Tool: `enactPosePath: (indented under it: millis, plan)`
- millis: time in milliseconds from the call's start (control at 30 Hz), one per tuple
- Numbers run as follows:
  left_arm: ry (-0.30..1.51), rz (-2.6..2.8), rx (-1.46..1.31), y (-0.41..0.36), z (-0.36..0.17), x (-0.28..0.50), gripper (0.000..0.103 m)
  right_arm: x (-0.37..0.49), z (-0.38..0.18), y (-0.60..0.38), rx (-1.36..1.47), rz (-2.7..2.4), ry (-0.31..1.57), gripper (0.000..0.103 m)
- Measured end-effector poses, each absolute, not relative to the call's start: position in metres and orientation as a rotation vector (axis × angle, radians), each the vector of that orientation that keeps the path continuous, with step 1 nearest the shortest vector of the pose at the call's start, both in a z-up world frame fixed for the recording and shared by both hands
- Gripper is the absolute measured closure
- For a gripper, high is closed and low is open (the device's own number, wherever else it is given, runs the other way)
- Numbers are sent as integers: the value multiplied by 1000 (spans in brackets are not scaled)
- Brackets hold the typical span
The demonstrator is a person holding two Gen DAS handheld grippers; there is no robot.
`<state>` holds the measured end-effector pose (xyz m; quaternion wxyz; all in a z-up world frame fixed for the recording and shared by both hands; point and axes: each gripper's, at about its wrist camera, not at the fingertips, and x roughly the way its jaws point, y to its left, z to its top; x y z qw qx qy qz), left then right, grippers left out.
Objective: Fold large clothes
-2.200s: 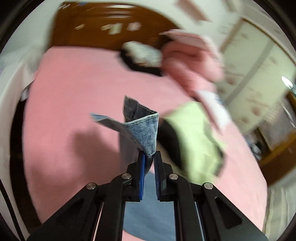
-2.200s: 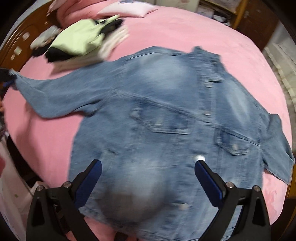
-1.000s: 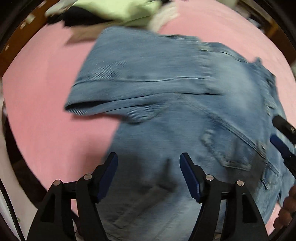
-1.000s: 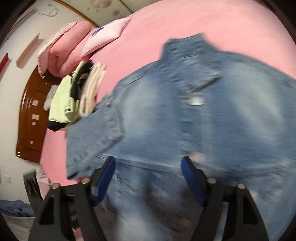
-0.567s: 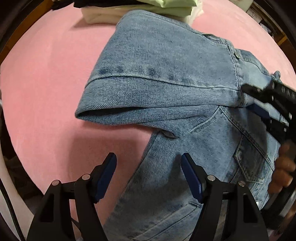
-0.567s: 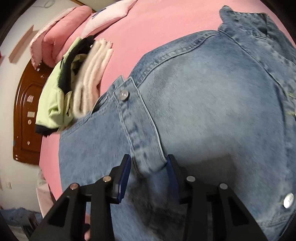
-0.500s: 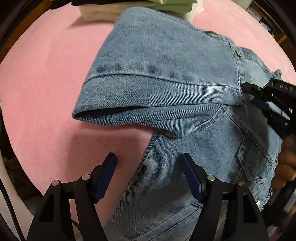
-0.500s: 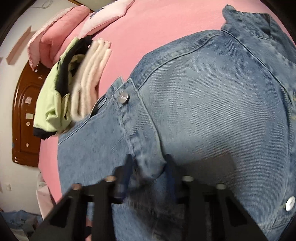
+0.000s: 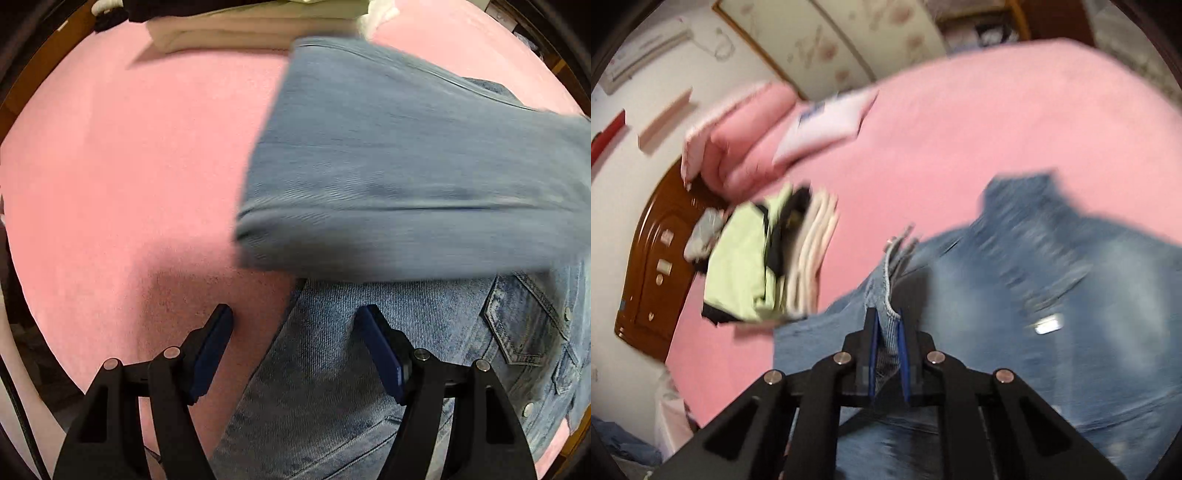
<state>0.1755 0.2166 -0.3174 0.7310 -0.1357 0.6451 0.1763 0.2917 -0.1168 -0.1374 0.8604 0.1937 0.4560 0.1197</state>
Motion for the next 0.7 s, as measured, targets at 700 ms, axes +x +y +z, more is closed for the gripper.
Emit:
enactPosePath:
  millis: [700]
  plan:
    - [1428,447,-118,160,-322,208,56,200,-231,-263,322,-204,1190,91]
